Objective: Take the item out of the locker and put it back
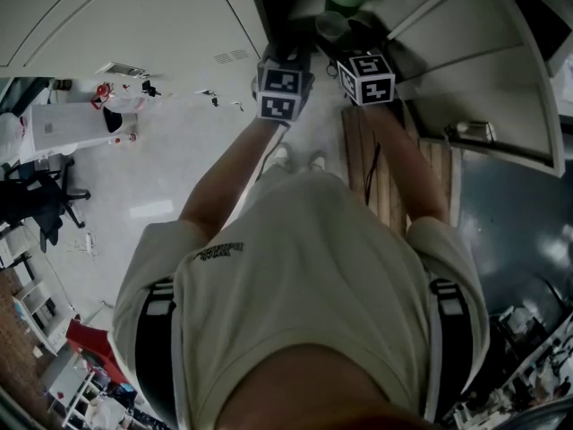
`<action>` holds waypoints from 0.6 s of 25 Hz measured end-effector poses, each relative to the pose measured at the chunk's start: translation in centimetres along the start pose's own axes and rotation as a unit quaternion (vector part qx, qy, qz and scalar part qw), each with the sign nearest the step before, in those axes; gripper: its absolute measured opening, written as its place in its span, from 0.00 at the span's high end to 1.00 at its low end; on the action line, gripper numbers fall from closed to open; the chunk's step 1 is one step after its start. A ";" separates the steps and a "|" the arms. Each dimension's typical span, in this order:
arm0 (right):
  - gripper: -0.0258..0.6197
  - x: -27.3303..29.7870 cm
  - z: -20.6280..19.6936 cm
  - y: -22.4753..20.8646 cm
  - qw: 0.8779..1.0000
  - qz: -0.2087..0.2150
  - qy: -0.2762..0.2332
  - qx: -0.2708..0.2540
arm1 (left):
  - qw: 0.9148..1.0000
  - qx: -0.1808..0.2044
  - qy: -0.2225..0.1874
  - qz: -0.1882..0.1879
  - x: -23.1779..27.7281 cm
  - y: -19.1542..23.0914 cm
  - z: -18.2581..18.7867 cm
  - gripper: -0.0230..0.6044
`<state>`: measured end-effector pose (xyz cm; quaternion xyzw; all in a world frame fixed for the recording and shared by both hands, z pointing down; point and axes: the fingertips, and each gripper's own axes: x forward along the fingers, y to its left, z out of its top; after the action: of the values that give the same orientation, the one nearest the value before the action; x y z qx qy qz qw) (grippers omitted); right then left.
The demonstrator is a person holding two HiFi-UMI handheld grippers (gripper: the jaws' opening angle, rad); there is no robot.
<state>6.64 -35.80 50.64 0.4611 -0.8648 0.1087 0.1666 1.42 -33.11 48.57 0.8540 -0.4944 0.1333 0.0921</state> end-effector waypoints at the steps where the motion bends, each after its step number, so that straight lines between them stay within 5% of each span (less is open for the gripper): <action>1: 0.39 -0.5 0.6 0.2 1.000 0.002 -0.008 0.001 | 1.000 -0.003 -0.003 -0.001 -0.3 0.0 0.3 0.94; 6: 0.39 -3.6 4.5 0.4 0.998 0.004 -0.055 0.000 | 0.999 -0.007 -0.033 -0.004 -2.0 -0.2 3.2 0.94; 15: 0.62 -10.4 12.1 2.1 0.988 0.013 -0.151 0.012 | 0.996 -0.005 -0.085 -0.013 -5.7 0.0 8.7 0.94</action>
<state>8.04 -30.87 35.38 0.4632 -0.8844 0.0508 0.0272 -0.12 -30.97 38.53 0.8680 -0.4902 0.0567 0.0556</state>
